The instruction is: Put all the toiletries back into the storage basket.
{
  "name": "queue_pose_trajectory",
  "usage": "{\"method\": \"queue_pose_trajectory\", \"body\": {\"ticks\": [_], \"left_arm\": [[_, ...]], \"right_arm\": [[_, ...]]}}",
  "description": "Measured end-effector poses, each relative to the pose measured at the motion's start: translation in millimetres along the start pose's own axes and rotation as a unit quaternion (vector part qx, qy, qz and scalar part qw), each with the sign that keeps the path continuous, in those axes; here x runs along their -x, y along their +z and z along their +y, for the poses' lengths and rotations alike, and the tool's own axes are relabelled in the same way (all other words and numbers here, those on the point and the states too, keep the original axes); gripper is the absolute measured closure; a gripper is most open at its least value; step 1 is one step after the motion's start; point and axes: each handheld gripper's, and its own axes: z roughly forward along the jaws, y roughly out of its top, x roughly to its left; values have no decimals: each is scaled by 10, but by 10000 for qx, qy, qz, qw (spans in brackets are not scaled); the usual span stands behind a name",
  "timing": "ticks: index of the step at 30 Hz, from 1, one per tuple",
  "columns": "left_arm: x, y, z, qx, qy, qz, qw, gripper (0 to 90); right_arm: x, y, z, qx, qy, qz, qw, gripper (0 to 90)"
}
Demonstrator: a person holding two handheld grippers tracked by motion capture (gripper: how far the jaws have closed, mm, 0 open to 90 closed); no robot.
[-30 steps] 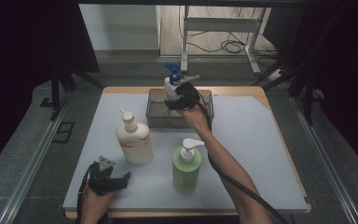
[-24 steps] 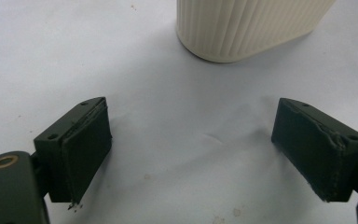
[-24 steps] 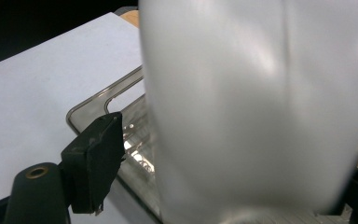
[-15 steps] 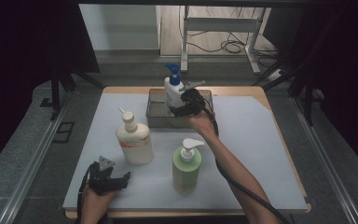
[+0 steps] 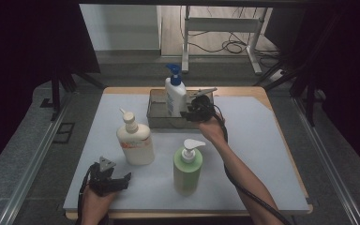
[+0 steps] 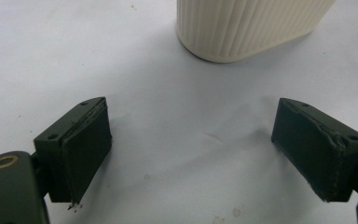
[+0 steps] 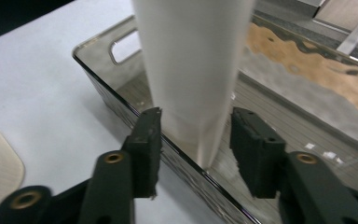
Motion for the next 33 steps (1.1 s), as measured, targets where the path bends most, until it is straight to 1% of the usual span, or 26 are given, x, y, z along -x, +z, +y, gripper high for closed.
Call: {"method": "queue_pose_trajectory", "body": {"ticks": [1,2,7,10,14,18,19,21,23,24,28,33], "left_arm": [[0,0,0,0,0,0,10000,115],[1,0,0,4,-5,3,10000,115],[0,0,0,1,0,1,10000,115],[0,0,0,2,-1,1,10000,115],[0,0,-1,3,-1,1,10000,115],[1,0,0,3,-2,3,10000,115],[1,0,-1,6,-6,5,10000,115],[1,0,-1,4,-2,3,10000,115],[1,0,-1,4,-2,3,10000,115],[1,0,0,3,-1,3,10000,115],[0,0,0,2,-1,1,10000,115],[1,0,-1,3,1,5,10000,115]], "right_arm": [[0,0,0,0,0,0,10000,567],[35,-12,-25,-9,34,30,10000,619],[105,-16,-58,-52,150,-33,9999,732],[139,4,-68,-49,220,-31,9997,801],[180,57,-65,-110,291,-127,9994,866],[222,121,-41,-121,417,-184,9989,897],[225,134,-36,-132,445,-201,9987,897],[237,172,-30,-182,423,-286,9985,898],[252,209,-32,-187,503,-317,9981,897],[257,226,-34,-188,549,-301,9979,898],[263,289,-34,-261,604,-351,9972,900],[255,352,-11,-336,613,-316,9971,900]]}}
